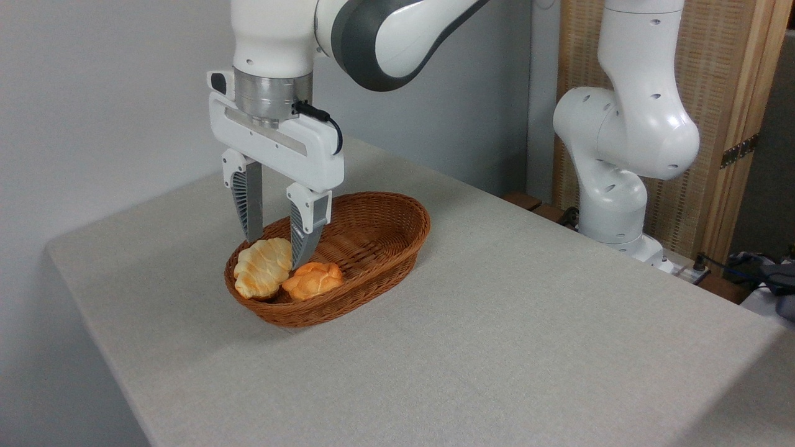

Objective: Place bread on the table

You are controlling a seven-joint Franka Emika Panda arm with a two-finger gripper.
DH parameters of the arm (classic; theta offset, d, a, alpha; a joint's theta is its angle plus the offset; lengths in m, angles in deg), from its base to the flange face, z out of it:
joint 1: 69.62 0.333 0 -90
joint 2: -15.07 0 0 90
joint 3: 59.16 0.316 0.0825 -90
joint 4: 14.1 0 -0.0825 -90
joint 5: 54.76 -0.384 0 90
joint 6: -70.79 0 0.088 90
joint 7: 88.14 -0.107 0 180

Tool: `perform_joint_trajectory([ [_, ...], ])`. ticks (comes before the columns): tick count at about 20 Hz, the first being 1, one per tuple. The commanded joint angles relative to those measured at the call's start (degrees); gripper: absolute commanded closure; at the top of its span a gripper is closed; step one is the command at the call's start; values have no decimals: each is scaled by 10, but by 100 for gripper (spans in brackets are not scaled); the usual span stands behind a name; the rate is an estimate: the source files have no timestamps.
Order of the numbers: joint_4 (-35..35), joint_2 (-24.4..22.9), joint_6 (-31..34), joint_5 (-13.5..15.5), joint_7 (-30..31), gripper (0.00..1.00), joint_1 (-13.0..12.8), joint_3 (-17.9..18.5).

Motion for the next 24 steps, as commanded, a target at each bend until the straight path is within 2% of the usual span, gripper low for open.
perform_joint_trajectory([
  [1,-6,-1,3,-5,-5,0,-2,5],
  [13,-3,-1,-16,3,7,0,-3,8],
  [15,-2,1,-17,4,29,0,-6,7],
  [19,-1,9,-43,26,132,0,-8,-2],
  [21,-1,17,-43,26,182,0,-10,-18],
  [24,-1,37,-43,25,215,0,-11,-42],
])
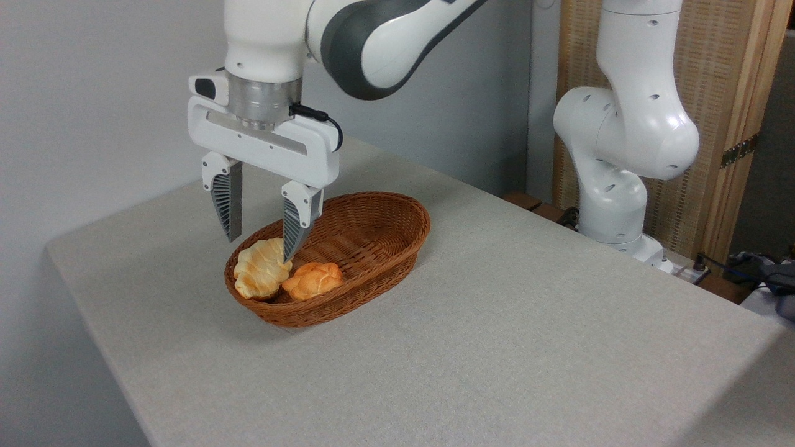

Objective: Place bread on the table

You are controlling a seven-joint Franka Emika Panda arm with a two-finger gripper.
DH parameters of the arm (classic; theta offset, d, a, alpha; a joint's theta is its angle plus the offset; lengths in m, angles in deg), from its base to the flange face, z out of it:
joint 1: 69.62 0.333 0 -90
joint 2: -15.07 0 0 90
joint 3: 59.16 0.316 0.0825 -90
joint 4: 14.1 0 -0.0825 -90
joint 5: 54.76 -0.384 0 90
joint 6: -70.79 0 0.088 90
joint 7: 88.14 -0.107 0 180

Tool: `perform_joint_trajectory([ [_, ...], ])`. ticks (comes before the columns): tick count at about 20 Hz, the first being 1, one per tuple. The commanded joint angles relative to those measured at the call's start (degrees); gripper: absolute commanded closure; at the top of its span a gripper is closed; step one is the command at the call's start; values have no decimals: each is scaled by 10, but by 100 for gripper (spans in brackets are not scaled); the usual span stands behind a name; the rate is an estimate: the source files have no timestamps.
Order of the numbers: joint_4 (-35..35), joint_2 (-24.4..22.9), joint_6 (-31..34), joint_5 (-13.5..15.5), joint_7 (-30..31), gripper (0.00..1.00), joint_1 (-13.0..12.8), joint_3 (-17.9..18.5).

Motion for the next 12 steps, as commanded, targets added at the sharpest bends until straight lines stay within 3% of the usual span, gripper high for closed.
perform_joint_trajectory([
  [1,1,28,-12,7,53,0,-3,-29],
  [12,4,59,-32,-5,66,0,-16,-41],
])
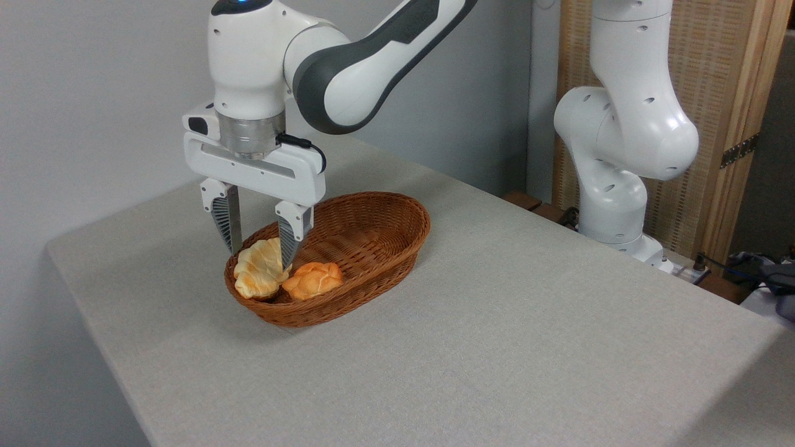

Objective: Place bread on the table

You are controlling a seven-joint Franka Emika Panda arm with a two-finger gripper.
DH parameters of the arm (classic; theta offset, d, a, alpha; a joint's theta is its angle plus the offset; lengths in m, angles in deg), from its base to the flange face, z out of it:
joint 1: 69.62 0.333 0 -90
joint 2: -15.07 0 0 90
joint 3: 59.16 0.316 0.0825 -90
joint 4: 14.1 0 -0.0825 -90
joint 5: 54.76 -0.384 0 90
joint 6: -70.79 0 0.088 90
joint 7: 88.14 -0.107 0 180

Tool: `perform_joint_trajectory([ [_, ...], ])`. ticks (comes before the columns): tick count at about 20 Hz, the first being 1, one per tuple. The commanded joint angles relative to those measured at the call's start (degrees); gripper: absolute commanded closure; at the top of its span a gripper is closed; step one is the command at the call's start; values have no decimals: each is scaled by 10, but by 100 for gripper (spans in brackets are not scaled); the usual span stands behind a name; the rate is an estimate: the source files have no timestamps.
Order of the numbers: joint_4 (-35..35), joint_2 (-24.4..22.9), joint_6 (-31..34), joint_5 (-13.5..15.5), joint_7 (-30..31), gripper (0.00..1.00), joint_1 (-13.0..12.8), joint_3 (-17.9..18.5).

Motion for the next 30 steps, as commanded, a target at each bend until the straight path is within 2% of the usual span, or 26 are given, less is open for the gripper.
perform_joint_trajectory([
  [1,5,1,-6,-22,1,0,-6,2],
  [3,16,1,-3,-53,1,0,-7,2],
  [5,20,-1,13,-70,1,0,-7,2],
  [8,20,-13,47,-87,-1,0,-4,7],
  [12,20,-9,47,-92,0,2,-6,4],
  [13,20,-9,47,-92,0,7,-6,4],
  [15,19,-9,43,-92,-1,48,-6,3],
  [18,18,-9,42,-92,-1,70,-6,3],
  [19,18,-10,42,-92,-1,75,-6,3],
  [21,17,-11,42,-92,-1,78,-6,3],
  [30,16,-15,42,-91,-1,80,-6,3],
])
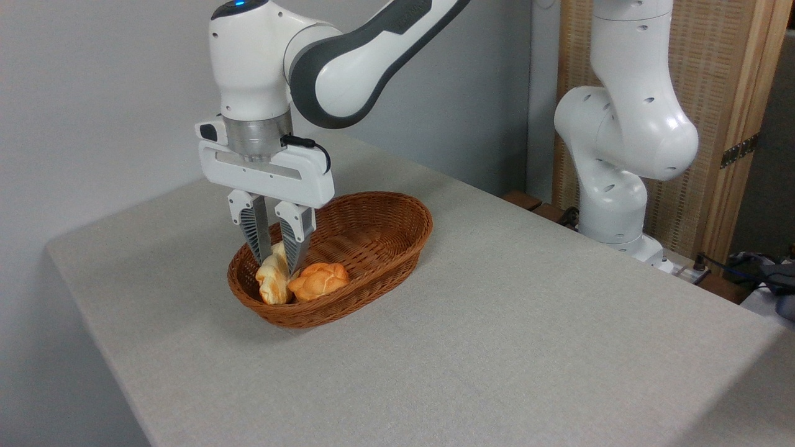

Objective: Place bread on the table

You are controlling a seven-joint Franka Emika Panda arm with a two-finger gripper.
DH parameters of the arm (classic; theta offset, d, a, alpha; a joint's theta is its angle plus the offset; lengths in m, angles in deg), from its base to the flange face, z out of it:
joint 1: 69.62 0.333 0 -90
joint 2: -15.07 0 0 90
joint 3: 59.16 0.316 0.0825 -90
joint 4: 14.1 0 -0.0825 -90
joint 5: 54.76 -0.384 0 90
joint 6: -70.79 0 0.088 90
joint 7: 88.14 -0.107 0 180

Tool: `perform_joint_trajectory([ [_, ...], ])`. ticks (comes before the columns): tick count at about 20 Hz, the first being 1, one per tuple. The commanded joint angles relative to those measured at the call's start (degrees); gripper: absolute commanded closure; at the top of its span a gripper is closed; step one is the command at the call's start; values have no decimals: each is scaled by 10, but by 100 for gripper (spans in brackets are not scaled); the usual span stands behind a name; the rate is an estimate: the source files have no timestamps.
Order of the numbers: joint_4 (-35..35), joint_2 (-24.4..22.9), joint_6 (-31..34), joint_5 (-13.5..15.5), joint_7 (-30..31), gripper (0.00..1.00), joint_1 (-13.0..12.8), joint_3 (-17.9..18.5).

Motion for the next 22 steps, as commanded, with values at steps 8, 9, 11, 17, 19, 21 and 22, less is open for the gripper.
perform_joint_trajectory([
  [8,5,-12,10,-13,0,93,-1,5],
  [9,5,-13,10,-13,0,94,-1,5],
  [11,6,-17,10,-13,0,94,-1,5],
  [17,4,-19,11,-12,0,94,-1,5],
  [19,2,-32,12,-11,1,94,-1,7],
  [21,-4,-45,17,-8,1,94,0,9],
  [22,-4,-51,18,-6,2,94,0,10],
])
